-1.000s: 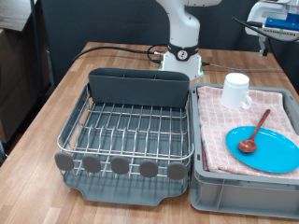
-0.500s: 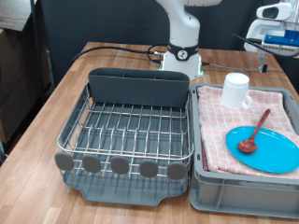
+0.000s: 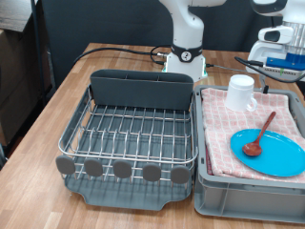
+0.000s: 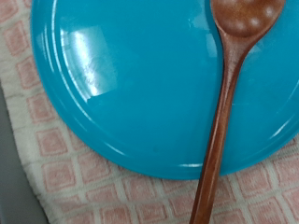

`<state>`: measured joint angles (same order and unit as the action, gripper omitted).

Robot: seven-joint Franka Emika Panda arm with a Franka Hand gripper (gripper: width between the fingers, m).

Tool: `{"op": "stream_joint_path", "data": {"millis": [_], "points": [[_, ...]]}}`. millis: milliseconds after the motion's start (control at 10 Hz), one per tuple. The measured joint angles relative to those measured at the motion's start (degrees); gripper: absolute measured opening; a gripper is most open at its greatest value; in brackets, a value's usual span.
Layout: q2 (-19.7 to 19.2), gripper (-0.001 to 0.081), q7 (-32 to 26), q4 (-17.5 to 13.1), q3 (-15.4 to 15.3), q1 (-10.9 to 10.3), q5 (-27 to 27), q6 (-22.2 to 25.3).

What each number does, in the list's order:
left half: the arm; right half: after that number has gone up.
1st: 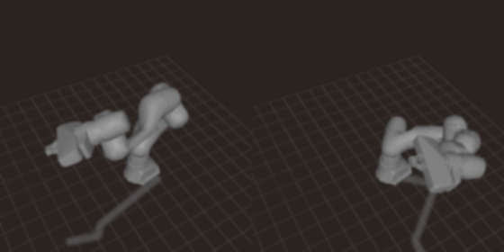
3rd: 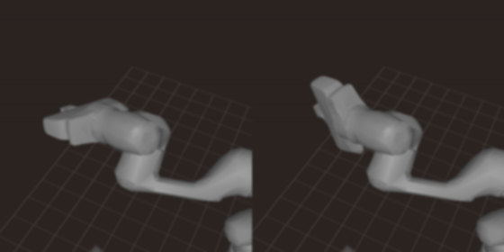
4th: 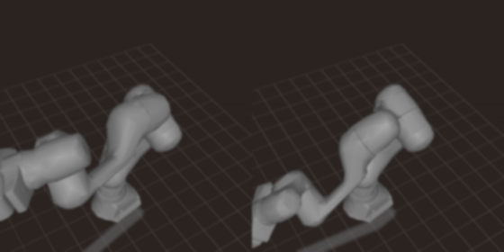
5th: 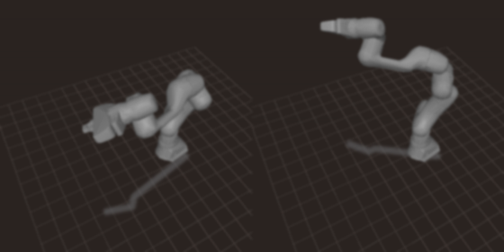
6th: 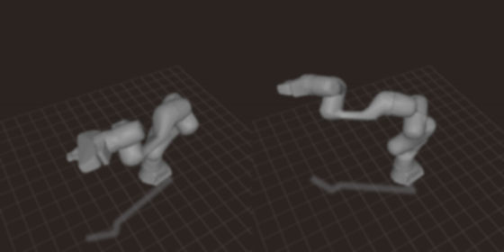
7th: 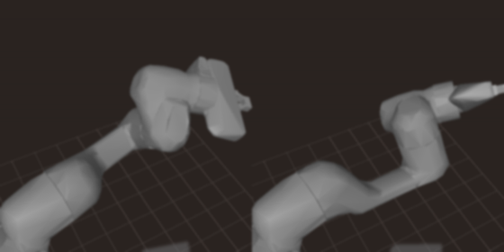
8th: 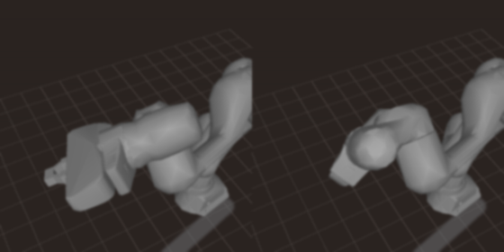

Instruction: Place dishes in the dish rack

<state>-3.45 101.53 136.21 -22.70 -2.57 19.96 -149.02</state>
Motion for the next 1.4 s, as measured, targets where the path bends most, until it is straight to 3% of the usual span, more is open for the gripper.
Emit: {"op": "stream_joint_path", "data": {"millis": [500, 1400], "points": [[-6.2, 0.0803, 5.9, -1.3, 1.7, -0.1, 5.0, -2.0], [-11.4, 0.0803, 11.7, -1.6, 3.1, -0.6, 8.9, -4.6]]}}
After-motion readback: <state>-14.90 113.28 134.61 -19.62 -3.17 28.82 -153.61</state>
